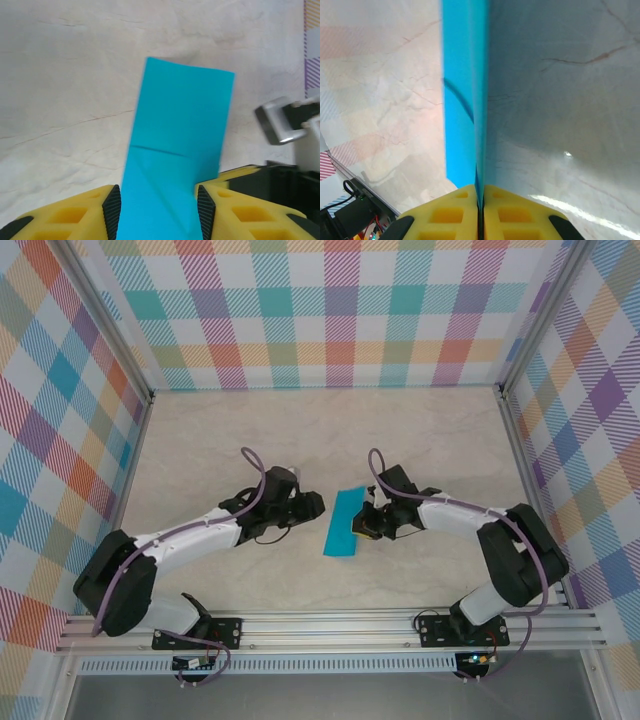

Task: Fold a paper plane with a square sheet of paper (pick it up from the middle)
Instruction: Turn over the paper at the center of the table.

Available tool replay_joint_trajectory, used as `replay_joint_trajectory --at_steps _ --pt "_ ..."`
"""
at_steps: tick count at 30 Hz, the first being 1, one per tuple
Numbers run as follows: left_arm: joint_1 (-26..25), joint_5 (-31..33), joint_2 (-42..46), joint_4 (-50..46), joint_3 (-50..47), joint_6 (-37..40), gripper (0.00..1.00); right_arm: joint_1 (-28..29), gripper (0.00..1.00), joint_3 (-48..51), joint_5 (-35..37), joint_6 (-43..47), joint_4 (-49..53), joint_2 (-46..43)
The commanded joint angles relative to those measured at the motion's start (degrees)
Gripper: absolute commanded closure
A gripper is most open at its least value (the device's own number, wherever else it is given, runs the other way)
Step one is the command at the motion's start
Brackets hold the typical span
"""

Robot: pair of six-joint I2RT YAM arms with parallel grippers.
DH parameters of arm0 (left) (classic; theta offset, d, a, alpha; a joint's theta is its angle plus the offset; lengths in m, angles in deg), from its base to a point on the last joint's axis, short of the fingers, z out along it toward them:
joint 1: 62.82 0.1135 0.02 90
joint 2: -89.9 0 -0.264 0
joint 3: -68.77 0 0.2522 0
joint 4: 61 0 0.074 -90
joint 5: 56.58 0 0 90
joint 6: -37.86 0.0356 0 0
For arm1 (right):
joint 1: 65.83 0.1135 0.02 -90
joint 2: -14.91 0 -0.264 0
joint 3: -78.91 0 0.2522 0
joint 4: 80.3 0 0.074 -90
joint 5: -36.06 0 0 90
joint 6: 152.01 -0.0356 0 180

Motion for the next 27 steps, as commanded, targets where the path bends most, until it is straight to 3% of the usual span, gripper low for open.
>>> replay_joint_trajectory --at_steps 1,11,18,27 --pt "0.26 6.39 4.01 -5.15 -2.28 -1.05 0.51 0.17 0.91 -4.62 6.34 4.94 11.67 -4.10" --pt "2.08 6.58 11.19 -4.89 -6.79 -2.64 0.44 0.14 0.92 -16.16 21.57 7.97 33.97 -6.94" --pt "2.17 4.01 14.82 -5.81 -9.42 -3.74 0.42 0.74 0.93 -23.18 20.86 2.73 38.83 -5.18" --pt "2.34 3.17 14.36 -10.51 -5.03 -0.79 0.41 0.83 0.92 -27.95 19.73 2.82 40.42 -3.43"
